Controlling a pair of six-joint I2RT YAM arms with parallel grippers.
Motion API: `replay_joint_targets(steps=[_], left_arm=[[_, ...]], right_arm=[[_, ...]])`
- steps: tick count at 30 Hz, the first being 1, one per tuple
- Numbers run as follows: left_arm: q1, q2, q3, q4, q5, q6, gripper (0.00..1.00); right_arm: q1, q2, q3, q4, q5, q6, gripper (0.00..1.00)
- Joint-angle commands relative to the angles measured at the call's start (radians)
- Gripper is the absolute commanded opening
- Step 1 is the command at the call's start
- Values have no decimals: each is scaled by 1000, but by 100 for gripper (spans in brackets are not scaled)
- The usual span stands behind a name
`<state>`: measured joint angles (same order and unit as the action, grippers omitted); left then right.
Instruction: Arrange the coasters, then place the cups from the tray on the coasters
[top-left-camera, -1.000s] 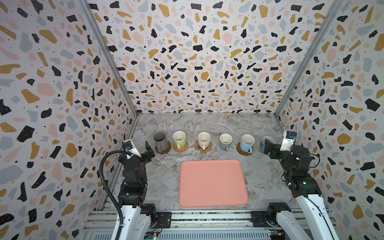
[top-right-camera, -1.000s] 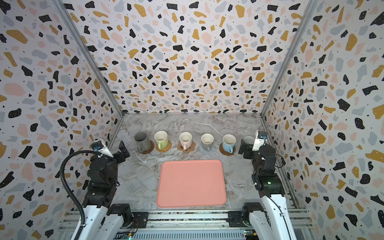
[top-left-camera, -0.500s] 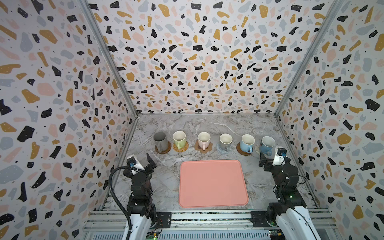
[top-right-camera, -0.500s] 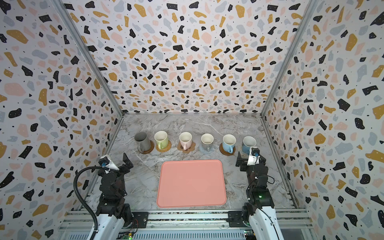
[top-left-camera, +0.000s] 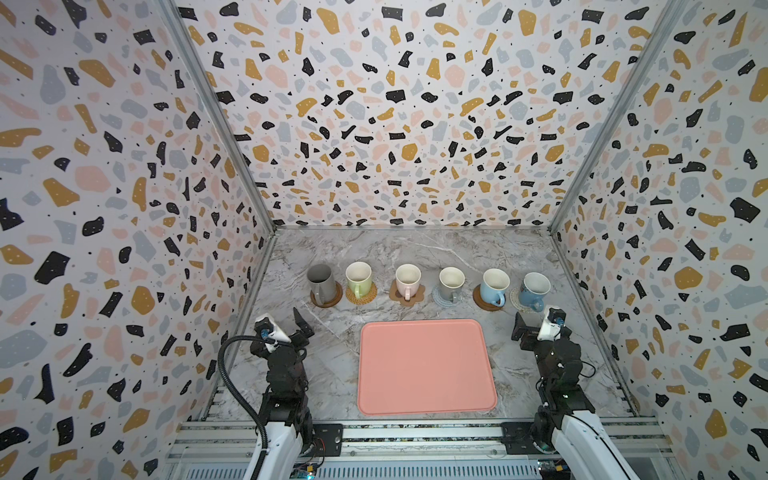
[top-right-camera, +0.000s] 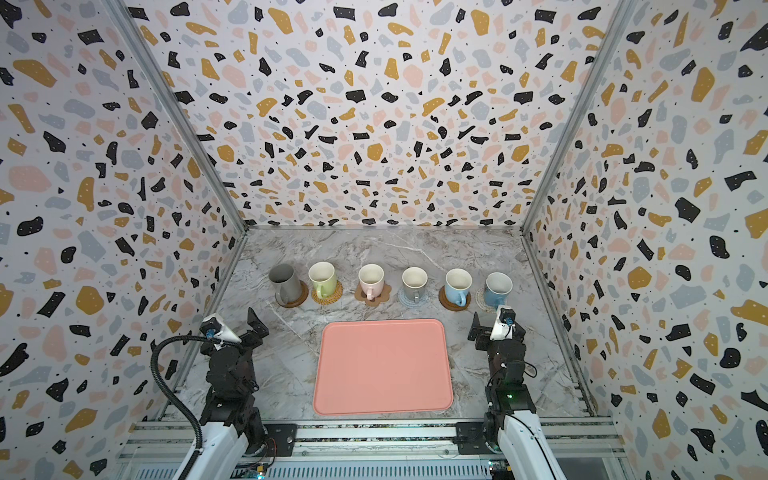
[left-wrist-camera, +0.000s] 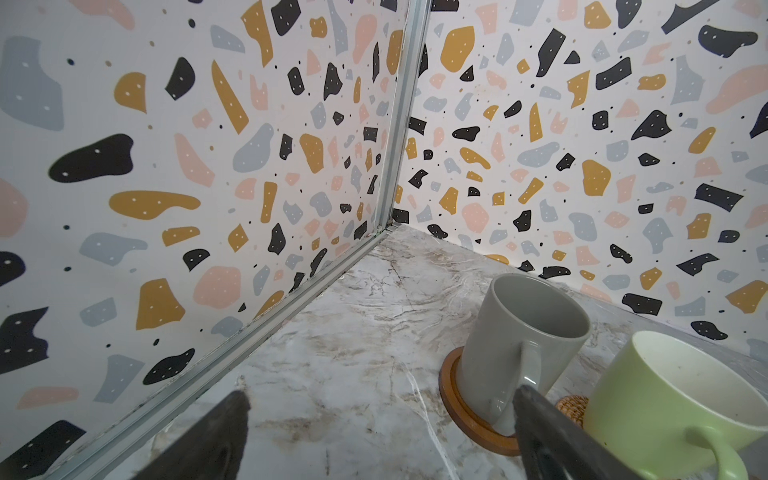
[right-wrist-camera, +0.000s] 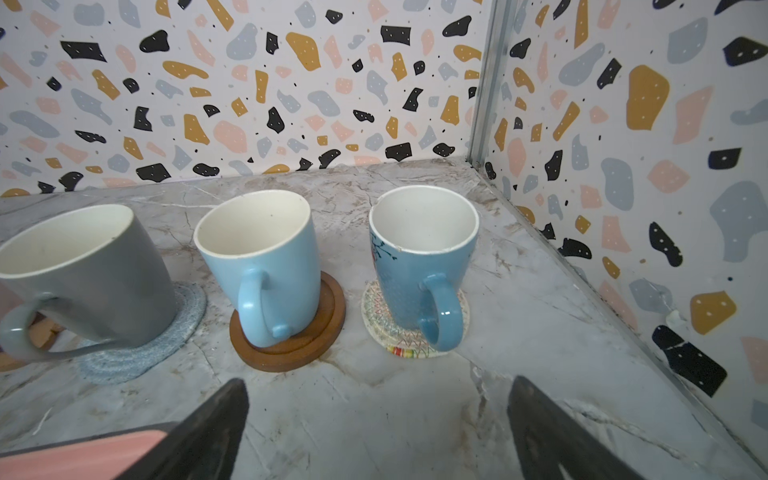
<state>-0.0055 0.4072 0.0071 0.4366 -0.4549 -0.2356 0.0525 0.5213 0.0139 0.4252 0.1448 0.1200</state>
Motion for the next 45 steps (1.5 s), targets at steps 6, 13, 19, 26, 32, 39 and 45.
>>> replay_joint_targets(steps=[6, 13, 19, 26, 32, 39, 45], left_arm=[[7, 193, -58, 291, 31, 41, 99], [7, 421, -6, 436, 82, 107, 99], [7, 520, 38, 466, 168, 160, 99], [7, 610, 83, 487, 217, 201, 100], [7, 674, 112, 508, 243, 229, 99], [7, 728, 140, 525, 264, 250, 99], [8, 763, 168, 513, 283, 263, 99]], right_arm=[[3, 200, -35, 348, 68, -25, 99], [2, 446, 5, 566, 47, -74, 99], [3, 520, 5, 672, -4, -121, 99], [-6, 596, 15, 754, -36, -161, 99], [-14, 650, 38, 782, -56, -169, 99], [-21, 657, 47, 768, -86, -177, 99], [-23, 666, 60, 754, -108, -154, 99]])
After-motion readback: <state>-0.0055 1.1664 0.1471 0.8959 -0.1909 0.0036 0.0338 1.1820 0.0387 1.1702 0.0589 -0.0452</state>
